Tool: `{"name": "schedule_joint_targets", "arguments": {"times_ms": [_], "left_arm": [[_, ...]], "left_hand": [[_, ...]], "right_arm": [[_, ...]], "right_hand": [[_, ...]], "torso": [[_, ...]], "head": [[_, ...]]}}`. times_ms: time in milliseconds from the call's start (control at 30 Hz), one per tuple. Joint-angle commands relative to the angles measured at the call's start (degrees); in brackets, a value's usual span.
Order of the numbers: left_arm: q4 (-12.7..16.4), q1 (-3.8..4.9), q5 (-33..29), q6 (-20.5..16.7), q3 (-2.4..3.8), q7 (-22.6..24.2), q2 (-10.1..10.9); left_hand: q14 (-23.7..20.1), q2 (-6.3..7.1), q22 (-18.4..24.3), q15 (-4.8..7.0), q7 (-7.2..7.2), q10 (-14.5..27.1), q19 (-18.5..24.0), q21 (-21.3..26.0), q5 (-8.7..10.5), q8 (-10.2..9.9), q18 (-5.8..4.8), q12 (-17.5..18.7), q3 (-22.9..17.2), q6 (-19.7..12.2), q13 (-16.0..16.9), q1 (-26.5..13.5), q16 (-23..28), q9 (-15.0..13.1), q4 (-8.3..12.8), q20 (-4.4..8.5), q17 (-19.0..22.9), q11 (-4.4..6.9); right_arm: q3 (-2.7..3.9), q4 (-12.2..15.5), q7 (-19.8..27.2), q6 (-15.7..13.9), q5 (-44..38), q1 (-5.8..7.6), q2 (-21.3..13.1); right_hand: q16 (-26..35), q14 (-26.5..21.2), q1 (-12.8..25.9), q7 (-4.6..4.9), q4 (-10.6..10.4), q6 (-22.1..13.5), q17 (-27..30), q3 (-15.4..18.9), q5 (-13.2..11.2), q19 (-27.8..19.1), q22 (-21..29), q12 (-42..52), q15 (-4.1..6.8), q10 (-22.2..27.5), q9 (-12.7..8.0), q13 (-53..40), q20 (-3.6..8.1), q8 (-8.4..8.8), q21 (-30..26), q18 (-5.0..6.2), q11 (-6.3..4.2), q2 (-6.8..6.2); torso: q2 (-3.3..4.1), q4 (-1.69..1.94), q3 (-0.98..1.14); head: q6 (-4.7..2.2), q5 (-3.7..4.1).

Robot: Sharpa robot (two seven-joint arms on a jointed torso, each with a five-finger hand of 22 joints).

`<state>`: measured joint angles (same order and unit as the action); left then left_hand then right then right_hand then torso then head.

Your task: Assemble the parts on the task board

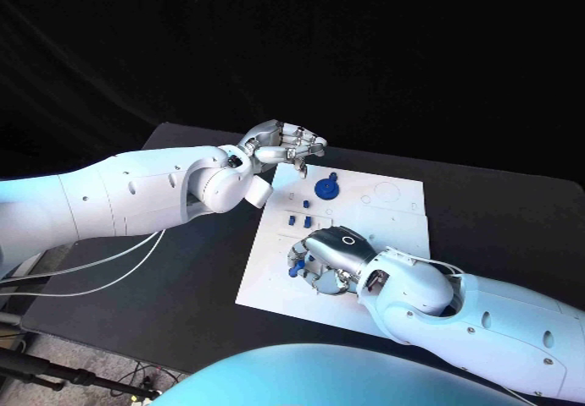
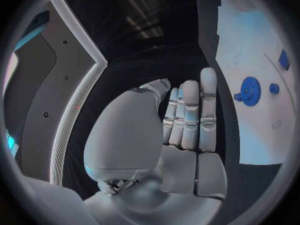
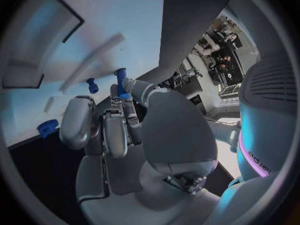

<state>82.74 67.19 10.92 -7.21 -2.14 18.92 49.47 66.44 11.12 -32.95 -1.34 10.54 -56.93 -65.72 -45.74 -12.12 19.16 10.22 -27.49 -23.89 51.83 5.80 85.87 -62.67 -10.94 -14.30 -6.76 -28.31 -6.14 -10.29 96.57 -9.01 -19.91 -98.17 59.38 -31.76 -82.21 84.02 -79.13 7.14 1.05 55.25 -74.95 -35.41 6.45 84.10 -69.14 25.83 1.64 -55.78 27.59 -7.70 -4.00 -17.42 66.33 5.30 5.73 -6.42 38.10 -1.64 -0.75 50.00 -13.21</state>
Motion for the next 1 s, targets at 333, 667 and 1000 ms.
{"name": "schedule_joint_targets", "arguments": {"times_ms": [333,667,1000], "left_arm": [[0.12,0.07,-0.33,1.22,0.05,0.03,0.0],[0.16,0.07,-0.33,1.32,0.05,-0.13,-0.02],[0.23,0.08,-0.33,1.66,0.05,-0.44,-0.03]], "left_hand": [[-0.07,-0.06,0.06,-0.34,0.05,0.38,-0.27,0.21,0.26,-0.06,0.34,-0.34,-0.04,-0.46,0.07,-0.52,-0.33,-0.05,0.07,0.03,-0.03,-0.19],[-0.1,-0.07,0.1,-0.35,0.06,0.44,-0.27,0.26,0.26,-0.05,0.34,-0.37,-0.03,-0.51,0.08,-0.66,-0.34,-0.09,0.02,0.02,-0.02,-0.21],[-0.11,-0.1,0.11,-0.36,0.06,0.46,-0.28,0.29,0.27,-0.05,0.34,-0.38,-0.03,-0.53,0.08,-0.72,-0.35,-0.1,-0.02,0.01,-0.02,-0.21]], "right_arm": [[-0.04,0.59,-1.52,1.42,-2.43,-0.11,-0.27],[-0.07,0.3,-2.74,3.7,-3.39,-0.11,1.2],[-0.17,0.03,-3.44,4.56,-4.56,-0.09,1.92]], "right_hand": [[-0.19,2.96,-0.17,0.1,0.3,-0.19,-1.68,-0.18,0.37,0.01,-0.03,2.07,0.03,-3.08,0.07,-2.67,0.28,0.28,-0.1,-0.09,-2.74,0.37],[-0.12,2.94,0.81,0.25,-0.01,-0.52,-1.58,0.39,0.1,-0.06,0.08,1.98,-0.16,-2.42,0.32,-2.88,0.14,0.67,-0.32,-0.07,-2.48,-0.18],[-0.44,3.09,1.83,0.41,-0.4,-1.67,-2.07,1.18,0.06,-0.27,0.27,1.83,-0.42,-0.99,0.5,-3.13,-0.09,1.55,-0.73,-0.01,-2.2,-0.99]], "torso": [[0.0,-0.04,0.01],[-0.03,-0.03,-0.03],[0.0,-0.02,-0.02]], "head": [[0.0,-0.04],[0.0,0.2],[0.0,0.15]]}}
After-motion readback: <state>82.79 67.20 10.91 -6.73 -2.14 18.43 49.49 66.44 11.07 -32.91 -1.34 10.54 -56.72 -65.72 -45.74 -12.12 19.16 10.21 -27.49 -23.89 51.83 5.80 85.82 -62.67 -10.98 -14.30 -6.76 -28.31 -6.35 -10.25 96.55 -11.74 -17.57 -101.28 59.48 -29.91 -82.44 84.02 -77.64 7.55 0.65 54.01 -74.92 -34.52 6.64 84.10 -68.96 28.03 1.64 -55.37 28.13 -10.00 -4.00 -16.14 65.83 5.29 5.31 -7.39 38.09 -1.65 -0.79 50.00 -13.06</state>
